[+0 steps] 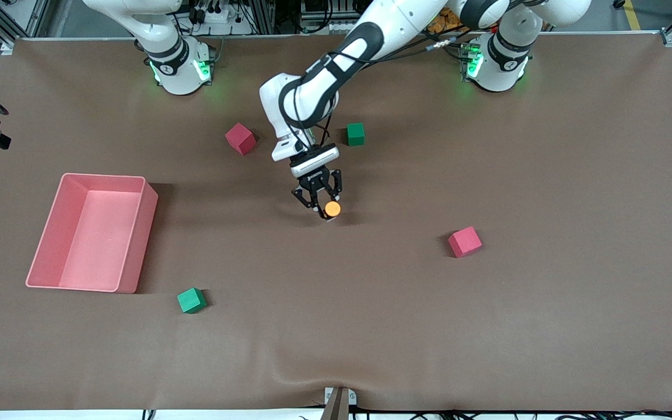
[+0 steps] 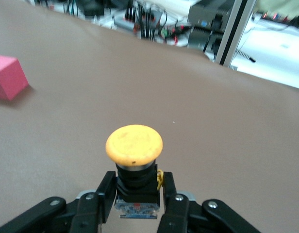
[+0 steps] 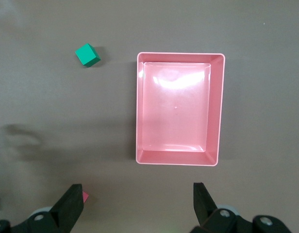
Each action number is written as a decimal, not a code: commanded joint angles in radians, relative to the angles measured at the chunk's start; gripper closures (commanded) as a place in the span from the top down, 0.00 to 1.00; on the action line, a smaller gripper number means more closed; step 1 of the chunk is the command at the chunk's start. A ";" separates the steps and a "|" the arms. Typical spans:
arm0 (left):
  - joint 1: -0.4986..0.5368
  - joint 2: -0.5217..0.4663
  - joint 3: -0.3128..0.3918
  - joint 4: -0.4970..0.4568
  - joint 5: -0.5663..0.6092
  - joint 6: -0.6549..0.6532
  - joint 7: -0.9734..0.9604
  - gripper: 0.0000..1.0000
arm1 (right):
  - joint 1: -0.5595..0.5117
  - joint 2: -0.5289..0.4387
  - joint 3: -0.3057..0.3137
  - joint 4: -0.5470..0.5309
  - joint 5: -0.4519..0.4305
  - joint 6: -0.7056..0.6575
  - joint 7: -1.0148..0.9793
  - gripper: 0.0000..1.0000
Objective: Place and upright button with both arms
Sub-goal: 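Lower the button upright onto the table with the left gripper, then open the left gripper and raise it off the button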
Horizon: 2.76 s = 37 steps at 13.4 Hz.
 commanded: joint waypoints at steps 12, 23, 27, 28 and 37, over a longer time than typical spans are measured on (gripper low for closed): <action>-0.094 0.107 0.007 0.016 0.068 -0.110 -0.112 0.21 | 0.002 -0.012 -0.005 0.005 0.012 -0.059 0.076 1.00; -0.094 0.132 0.007 0.019 0.072 -0.109 -0.109 0.68 | 0.013 -0.010 -0.003 -0.004 0.010 0.025 0.076 1.00; -0.102 0.124 0.006 0.019 0.074 -0.109 -0.103 1.00 | 0.014 -0.010 -0.003 -0.004 0.009 0.031 0.076 1.00; -0.111 0.121 0.004 0.019 0.071 -0.110 -0.099 1.00 | 0.014 -0.010 -0.003 -0.004 0.009 0.037 0.076 1.00; -0.128 -0.014 -0.008 0.030 -0.176 -0.181 0.225 1.00 | 0.023 -0.012 -0.002 -0.004 -0.004 0.016 0.180 1.00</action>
